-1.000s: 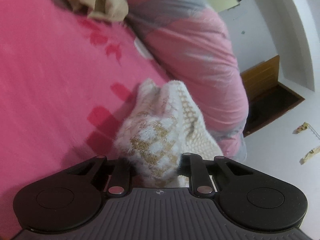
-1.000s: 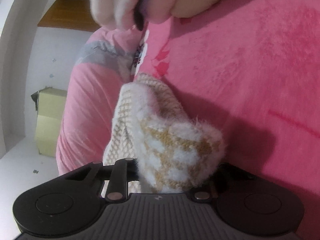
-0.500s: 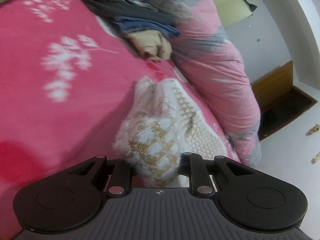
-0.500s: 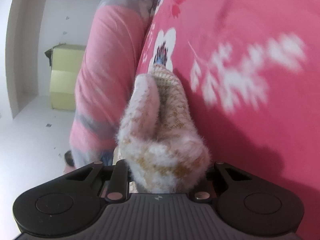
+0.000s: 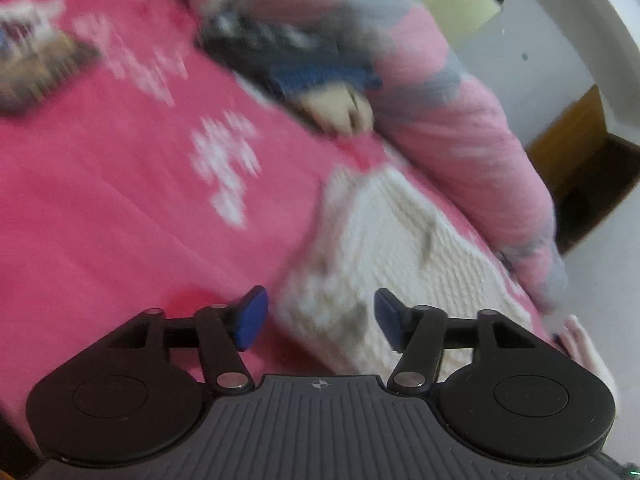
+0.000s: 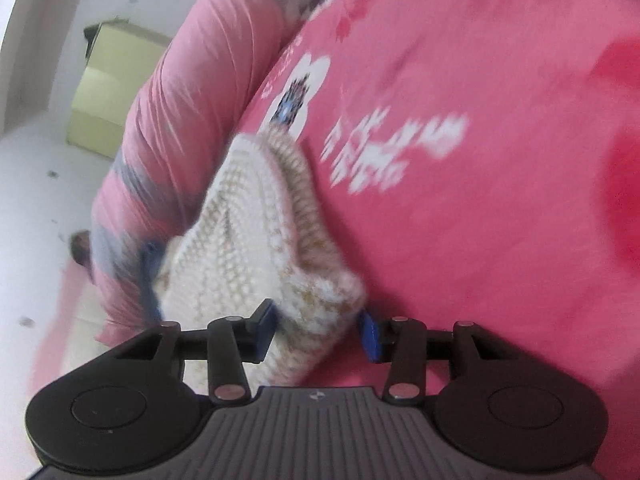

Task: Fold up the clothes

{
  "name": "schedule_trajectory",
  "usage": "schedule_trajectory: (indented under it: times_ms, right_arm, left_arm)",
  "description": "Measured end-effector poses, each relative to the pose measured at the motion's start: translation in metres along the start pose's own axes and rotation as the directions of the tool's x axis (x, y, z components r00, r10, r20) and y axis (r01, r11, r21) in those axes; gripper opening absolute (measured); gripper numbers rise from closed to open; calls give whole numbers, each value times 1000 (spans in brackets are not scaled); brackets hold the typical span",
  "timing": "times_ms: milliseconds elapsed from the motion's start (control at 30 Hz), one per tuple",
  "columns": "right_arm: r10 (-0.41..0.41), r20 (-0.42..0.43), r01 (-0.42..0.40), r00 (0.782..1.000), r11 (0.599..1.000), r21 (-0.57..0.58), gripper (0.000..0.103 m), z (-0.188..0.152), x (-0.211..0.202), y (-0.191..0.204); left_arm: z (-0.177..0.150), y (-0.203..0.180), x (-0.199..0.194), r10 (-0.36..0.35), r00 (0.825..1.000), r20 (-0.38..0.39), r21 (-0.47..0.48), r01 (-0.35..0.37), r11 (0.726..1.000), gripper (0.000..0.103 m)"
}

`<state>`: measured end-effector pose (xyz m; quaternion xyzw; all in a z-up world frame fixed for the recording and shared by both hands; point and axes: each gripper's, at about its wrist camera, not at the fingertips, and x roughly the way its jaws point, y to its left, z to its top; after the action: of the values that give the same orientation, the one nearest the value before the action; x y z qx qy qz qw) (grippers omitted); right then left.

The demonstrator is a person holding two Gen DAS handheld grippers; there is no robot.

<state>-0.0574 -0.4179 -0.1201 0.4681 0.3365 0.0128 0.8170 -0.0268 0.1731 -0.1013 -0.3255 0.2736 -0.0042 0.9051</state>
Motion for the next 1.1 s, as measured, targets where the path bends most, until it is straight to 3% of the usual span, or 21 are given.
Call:
schedule_trajectory:
  times_ms: [133,233,333,433,567,700,867,967,1100]
  right_arm:
    - [-80,100,92,992,989,-120,47,18,-29,21]
    - [-46,158,77,986,977,-198,47,46,-23,48]
    - [20,140,17,990,965,-262,47,77,5,80]
    - [49,119,-5,992,939,-344,47,100,41,102]
    - [-7,18,14,1000,911,-412,47,126,104,115]
    - [-55,-3,46,999,865,-500,47,137,145,119]
    - [-9,-76,-35,997,834,-551,46,138,171,122]
    - [-20,-82,-31,996,814,-581,39,134,181,124]
    - [3,-77,-47,997,814,-579,19,131,180,122]
  left_arm:
    - [28,-14,11,-4,1000,29,117,1,993,66]
    - [48,-25,23,-8,999,43,205,-1,979,66]
    - [66,-51,68,0,1000,-31,305,9,952,66]
    - [75,-59,106,8,995,-97,339,26,940,66]
    - [87,-71,157,22,983,-184,383,51,922,66]
    - [95,-75,184,26,971,-239,386,70,920,64]
    - [100,-78,198,-8,959,-282,371,117,921,50]
    - [96,-79,203,0,957,-291,379,115,918,34]
    - [93,-79,201,-10,965,-263,385,115,916,12]
